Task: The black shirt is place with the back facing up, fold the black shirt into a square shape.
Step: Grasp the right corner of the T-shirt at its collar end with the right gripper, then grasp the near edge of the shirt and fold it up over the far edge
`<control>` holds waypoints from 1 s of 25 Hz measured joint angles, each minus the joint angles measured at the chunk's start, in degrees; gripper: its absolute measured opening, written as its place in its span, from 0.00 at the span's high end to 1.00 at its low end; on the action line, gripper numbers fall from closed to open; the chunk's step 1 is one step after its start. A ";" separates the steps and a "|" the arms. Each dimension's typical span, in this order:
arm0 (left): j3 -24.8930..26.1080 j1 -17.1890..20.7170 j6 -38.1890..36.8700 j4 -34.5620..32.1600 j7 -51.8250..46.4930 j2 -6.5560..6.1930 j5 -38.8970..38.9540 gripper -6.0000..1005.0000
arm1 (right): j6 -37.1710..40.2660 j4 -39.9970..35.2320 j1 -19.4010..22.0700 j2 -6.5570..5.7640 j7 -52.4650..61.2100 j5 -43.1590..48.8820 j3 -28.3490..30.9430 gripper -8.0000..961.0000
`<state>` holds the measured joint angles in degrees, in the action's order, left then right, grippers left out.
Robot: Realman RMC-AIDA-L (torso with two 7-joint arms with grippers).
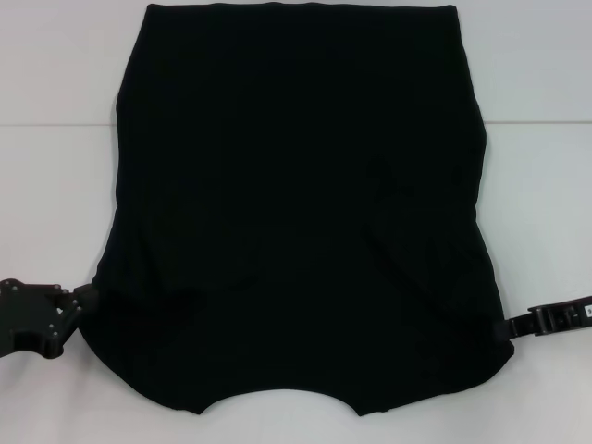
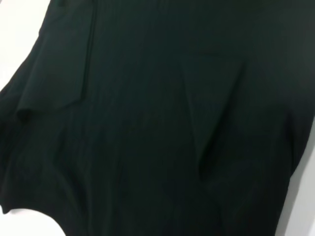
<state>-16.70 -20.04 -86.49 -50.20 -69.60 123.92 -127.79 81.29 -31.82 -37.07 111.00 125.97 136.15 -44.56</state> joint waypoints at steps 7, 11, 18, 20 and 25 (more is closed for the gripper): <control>-0.01 0.06 -0.18 0.03 -0.18 0.00 0.00 0.99 | 0.03 0.00 0.46 -0.19 -0.30 0.00 0.21 0.99; 0.00 0.31 -0.69 0.02 -0.35 0.00 0.00 0.99 | 0.20 0.01 0.97 -0.50 -0.32 0.00 0.15 0.99; 0.00 0.61 -2.39 -0.20 -0.65 0.00 0.00 0.99 | 0.51 -0.26 2.29 -1.00 -0.34 -0.02 0.46 0.99; 0.06 0.76 -3.19 -0.45 -0.96 0.00 0.00 0.99 | 0.65 -0.69 2.71 -1.03 -0.35 -0.14 0.48 0.99; 1.65 1.24 -6.00 -0.96 -1.50 0.00 -0.05 0.99 | 2.95 -2.03 4.01 -1.11 -1.88 -0.35 1.78 0.99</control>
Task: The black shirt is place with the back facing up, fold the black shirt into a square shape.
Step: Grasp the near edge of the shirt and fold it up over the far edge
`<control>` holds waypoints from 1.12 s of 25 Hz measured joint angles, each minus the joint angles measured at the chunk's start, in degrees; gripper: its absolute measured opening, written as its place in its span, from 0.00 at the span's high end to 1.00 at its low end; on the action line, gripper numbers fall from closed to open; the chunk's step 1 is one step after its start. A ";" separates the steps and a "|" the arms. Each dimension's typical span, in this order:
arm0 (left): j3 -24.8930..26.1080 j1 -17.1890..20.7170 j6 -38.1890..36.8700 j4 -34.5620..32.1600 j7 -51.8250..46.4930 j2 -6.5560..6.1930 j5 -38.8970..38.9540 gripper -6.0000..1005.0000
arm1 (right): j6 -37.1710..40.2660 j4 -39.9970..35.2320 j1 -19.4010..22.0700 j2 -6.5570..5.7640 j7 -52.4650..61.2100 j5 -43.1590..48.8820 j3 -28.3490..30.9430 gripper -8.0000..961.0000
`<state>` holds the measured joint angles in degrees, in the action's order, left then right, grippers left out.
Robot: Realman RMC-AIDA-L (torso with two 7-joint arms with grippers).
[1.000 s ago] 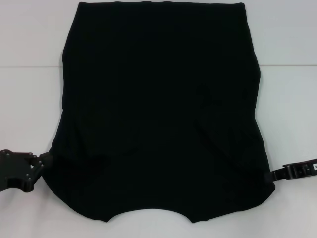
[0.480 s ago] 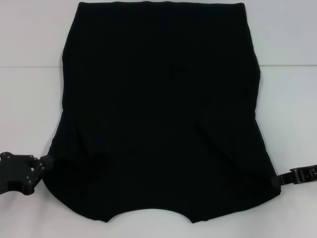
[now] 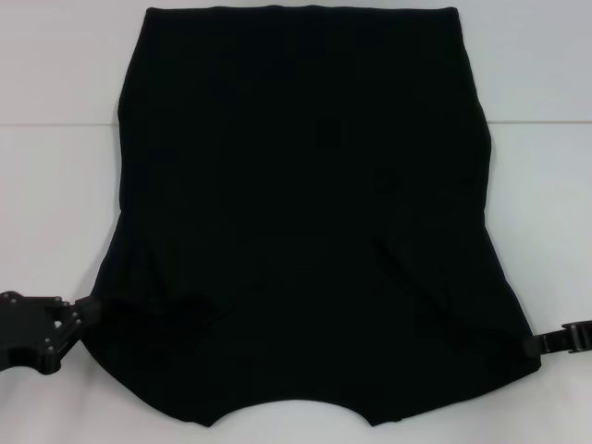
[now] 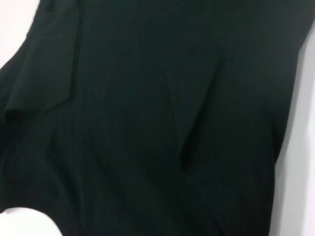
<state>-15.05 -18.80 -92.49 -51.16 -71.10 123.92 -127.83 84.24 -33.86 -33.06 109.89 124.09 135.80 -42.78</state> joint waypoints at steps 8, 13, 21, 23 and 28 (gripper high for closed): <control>2.70 2.27 -7.62 -2.60 -2.32 0.02 -0.52 0.99 | 4.43 -1.64 2.98 -0.44 -3.55 0.19 3.06 0.99; 2.96 4.11 -12.20 -4.00 -4.09 0.04 -0.84 0.99 | 8.20 -3.86 5.93 -0.52 -5.78 0.24 3.65 0.99; 5.60 5.65 -19.61 -5.28 -5.55 -0.29 -1.58 0.99 | 14.73 -7.64 10.51 -0.63 -8.93 0.26 6.82 0.99; 5.75 6.37 -20.73 -5.87 -6.31 -0.07 -1.97 0.99 | 15.00 -7.78 11.35 -0.70 -9.15 0.30 7.13 0.98; 5.76 6.93 -21.48 -5.76 -7.29 0.09 -2.00 0.99 | 14.68 -7.25 11.58 -0.72 -10.49 0.34 7.17 0.97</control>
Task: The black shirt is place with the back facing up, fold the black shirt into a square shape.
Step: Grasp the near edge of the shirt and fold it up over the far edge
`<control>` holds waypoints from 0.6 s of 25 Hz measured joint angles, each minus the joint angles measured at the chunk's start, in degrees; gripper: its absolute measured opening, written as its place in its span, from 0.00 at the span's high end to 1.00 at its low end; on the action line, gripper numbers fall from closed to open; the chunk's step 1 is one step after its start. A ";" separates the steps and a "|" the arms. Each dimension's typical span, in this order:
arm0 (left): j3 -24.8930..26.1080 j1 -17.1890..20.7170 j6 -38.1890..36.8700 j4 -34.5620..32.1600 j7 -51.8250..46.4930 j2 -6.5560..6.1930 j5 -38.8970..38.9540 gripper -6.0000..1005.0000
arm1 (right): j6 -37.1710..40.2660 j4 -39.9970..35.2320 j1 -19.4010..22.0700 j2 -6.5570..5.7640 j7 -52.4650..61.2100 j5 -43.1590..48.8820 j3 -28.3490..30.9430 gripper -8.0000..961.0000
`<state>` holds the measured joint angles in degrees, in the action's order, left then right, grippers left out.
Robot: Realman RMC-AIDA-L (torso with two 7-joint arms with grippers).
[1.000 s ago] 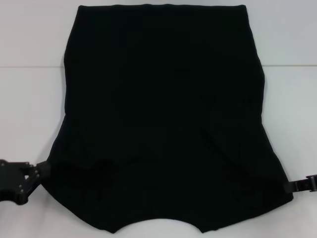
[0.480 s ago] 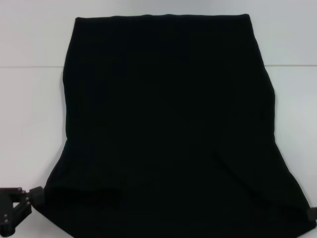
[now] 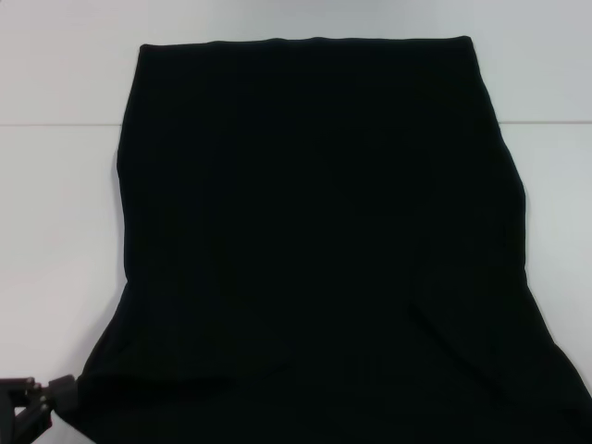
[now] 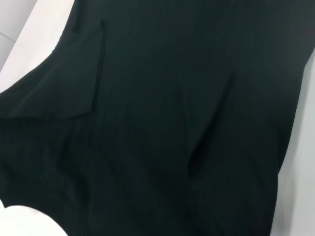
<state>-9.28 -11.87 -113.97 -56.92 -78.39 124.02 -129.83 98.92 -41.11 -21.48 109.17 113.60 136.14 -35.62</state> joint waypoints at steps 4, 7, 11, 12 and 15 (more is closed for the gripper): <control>0.07 -2.46 1.01 0.56 -0.61 -0.43 0.48 0.99 | -0.96 0.05 -1.86 0.11 -0.01 0.01 0.13 0.97; 0.12 -6.16 3.70 1.51 -2.01 -1.26 0.80 0.99 | -2.17 0.17 -4.03 0.08 0.62 0.01 1.21 0.96; -0.27 -12.61 9.49 5.99 -4.23 -3.94 0.84 0.99 | -4.23 0.25 -7.72 0.14 1.36 -0.09 4.46 0.96; -0.39 -14.32 11.45 7.46 -5.14 -4.70 0.76 0.99 | -5.51 0.37 -8.84 0.25 2.11 -0.12 5.10 0.96; -1.05 -19.47 17.27 11.53 -7.81 -6.87 0.20 0.99 | -10.05 1.73 -11.99 0.43 4.03 -0.15 5.63 0.95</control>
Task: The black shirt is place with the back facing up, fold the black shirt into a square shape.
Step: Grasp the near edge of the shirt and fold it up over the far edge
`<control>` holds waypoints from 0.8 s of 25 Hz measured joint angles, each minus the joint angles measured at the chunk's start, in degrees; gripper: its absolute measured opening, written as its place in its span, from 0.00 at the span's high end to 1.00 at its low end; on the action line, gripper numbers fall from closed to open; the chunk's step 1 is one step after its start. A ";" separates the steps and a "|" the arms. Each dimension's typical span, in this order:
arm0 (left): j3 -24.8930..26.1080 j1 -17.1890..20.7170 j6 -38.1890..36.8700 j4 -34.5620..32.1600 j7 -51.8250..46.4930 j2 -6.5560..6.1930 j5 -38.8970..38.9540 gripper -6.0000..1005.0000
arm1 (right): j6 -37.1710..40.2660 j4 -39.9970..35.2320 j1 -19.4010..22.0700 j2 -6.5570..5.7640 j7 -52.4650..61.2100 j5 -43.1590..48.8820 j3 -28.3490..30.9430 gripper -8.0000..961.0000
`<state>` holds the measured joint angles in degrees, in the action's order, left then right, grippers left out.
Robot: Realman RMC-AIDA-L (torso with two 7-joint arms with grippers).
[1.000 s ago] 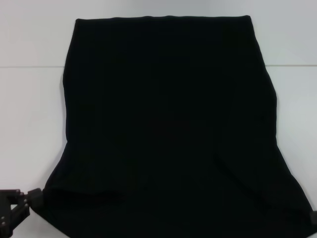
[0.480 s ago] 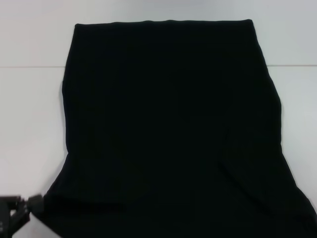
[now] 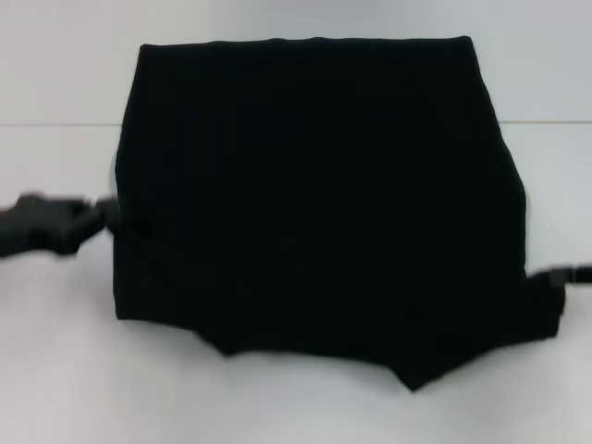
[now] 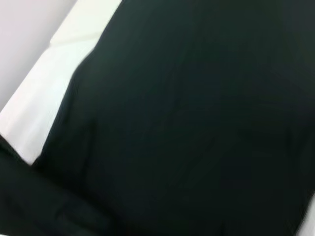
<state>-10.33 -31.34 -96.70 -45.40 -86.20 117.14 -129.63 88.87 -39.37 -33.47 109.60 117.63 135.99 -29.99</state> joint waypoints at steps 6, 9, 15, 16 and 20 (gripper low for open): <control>-7.04 -7.72 14.66 4.42 -6.31 -1.44 -0.39 0.99 | -12.92 6.71 -6.49 -0.42 0.74 -0.14 -0.19 0.94; -9.61 -10.37 22.27 6.95 -7.79 -1.50 -0.32 0.99 | -20.59 9.62 -9.87 -0.45 0.76 -0.09 -0.69 0.94; -10.07 -14.93 35.34 12.24 -7.98 -2.15 -0.17 0.99 | -36.88 15.41 -16.55 0.32 0.28 -0.16 -1.79 0.93; -10.07 -15.42 36.63 12.75 -7.97 -2.28 -0.24 0.99 | -39.22 16.01 -17.64 0.62 0.07 -0.18 -1.82 0.93; -10.06 -17.50 43.73 14.99 -7.97 -2.55 0.11 0.99 | -46.95 16.88 -21.43 1.86 -0.93 -0.32 -1.96 0.92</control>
<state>-20.39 -48.84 -52.97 -30.41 -94.17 114.59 -129.52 41.92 -22.49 -54.90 111.46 116.70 135.67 -31.95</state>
